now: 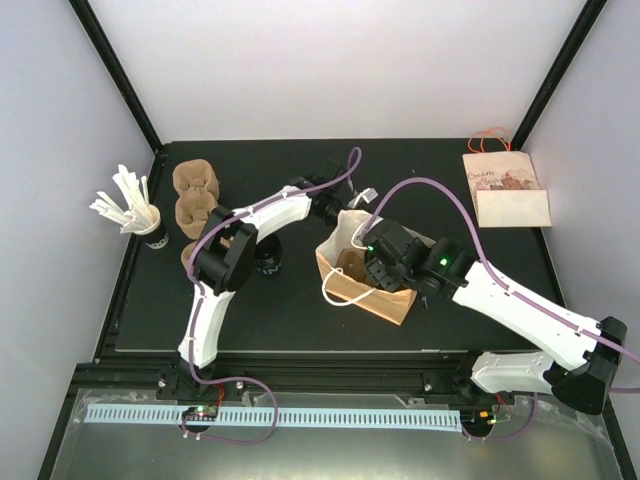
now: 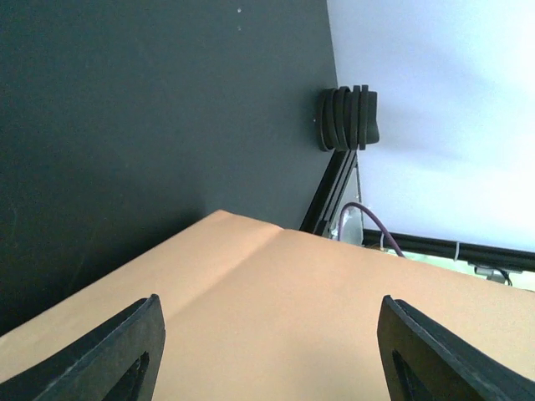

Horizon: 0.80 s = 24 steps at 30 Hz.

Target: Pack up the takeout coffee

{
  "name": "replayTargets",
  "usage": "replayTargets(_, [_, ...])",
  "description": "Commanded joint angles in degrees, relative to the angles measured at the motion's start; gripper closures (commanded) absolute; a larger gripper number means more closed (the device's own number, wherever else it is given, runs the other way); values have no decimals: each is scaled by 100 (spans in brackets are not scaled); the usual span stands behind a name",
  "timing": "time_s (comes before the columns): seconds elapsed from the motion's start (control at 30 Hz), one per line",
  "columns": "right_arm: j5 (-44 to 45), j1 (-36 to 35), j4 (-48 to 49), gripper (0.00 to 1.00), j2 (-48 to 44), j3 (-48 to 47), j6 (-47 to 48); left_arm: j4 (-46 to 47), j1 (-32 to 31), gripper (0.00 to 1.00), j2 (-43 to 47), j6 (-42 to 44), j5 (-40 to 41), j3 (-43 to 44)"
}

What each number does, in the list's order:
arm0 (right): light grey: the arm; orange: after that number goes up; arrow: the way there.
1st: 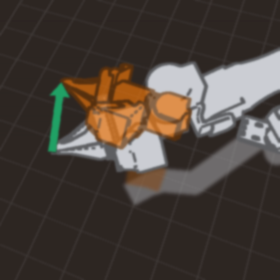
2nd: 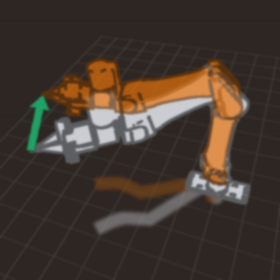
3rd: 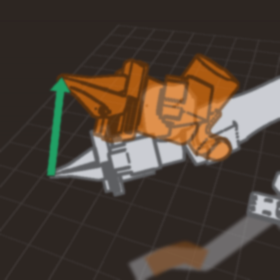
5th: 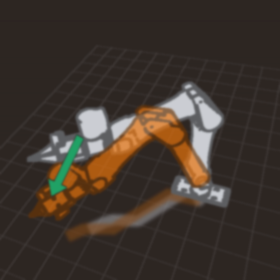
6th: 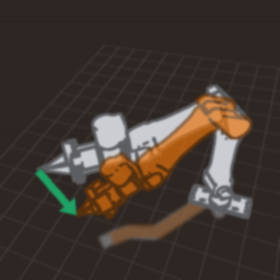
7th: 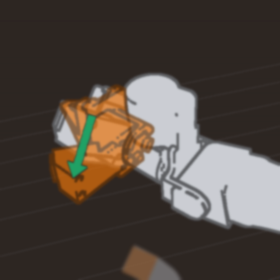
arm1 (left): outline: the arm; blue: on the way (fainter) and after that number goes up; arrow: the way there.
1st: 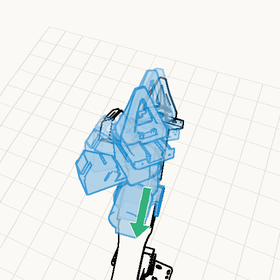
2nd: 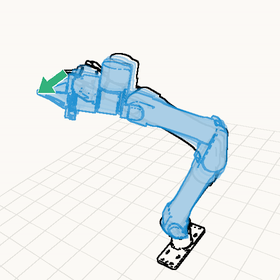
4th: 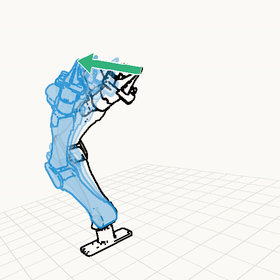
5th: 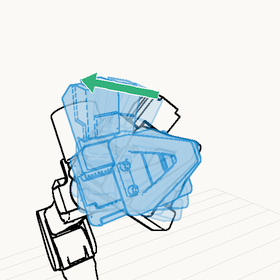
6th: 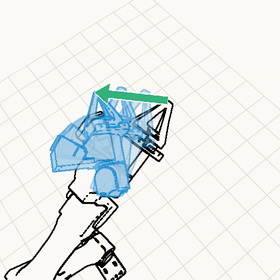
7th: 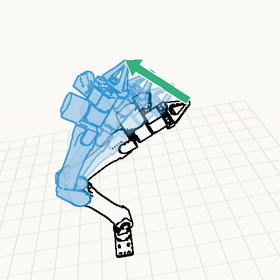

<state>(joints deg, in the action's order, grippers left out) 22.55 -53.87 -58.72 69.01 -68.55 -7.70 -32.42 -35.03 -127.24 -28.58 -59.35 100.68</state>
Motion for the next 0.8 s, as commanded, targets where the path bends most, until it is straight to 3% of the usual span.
replayTargets(0.0, [345, -14, 249, 57, -149, -1, 23, 162, -59, 28, 456, -56, 35, 5])
replayTargets(0.3, [217, 46, 651, 57, -211, 88, -114, -123, -28, 27, 726, 30, 185, 162])
replayTargets(0.5, [-325, 386, 876, 57, 125, 368, -233, -224, -6, 27, 882, 50, 281, 173])
replayTargets(0.77, [-568, 397, 1017, 57, 320, 730, -449, 101, -47, 27, 1170, -87, 188, -424])
